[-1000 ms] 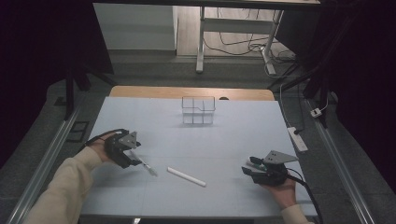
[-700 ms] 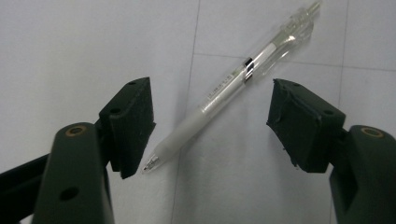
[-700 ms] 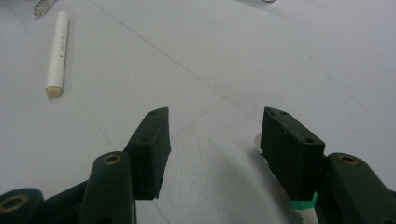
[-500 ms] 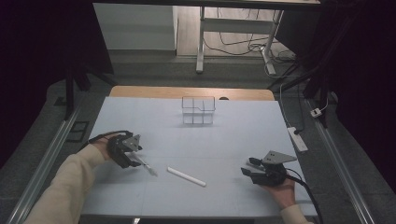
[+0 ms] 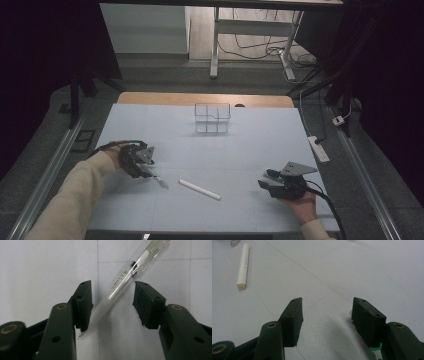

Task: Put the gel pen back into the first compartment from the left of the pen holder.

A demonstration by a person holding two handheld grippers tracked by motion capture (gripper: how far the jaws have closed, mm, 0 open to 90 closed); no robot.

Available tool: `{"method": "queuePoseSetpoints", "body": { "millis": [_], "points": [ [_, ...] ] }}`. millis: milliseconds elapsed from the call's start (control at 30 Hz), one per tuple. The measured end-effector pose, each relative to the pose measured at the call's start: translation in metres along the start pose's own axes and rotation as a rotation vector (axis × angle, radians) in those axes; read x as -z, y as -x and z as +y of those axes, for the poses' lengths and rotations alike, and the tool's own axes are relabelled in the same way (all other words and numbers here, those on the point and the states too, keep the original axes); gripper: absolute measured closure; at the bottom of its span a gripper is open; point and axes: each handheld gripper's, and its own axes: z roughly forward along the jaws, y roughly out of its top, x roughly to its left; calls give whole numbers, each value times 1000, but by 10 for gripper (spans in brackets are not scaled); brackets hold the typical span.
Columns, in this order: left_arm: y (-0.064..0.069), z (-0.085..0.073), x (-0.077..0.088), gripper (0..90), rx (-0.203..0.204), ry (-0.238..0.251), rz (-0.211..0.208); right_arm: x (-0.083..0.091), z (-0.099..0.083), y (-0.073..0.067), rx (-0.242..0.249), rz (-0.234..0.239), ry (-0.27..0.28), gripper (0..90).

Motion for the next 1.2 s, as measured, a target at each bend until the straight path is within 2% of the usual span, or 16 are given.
{"method": "queuePoseSetpoints", "body": {
  "millis": [233,567,900,1200],
  "points": [
    [-2,2,-5,596,-40,-7,-32,0,0,1,-4,2,-2,419],
    [-3,6,-5,674,-136,-32,-49,0,-1,1,-4,-3,-8,416],
    [4,7,-3,727,-217,-52,-23,0,-2,1,-3,-3,-9,412],
    [7,8,-3,769,-254,-63,-15,0,-2,2,-3,-3,-12,411]
  ]
}}
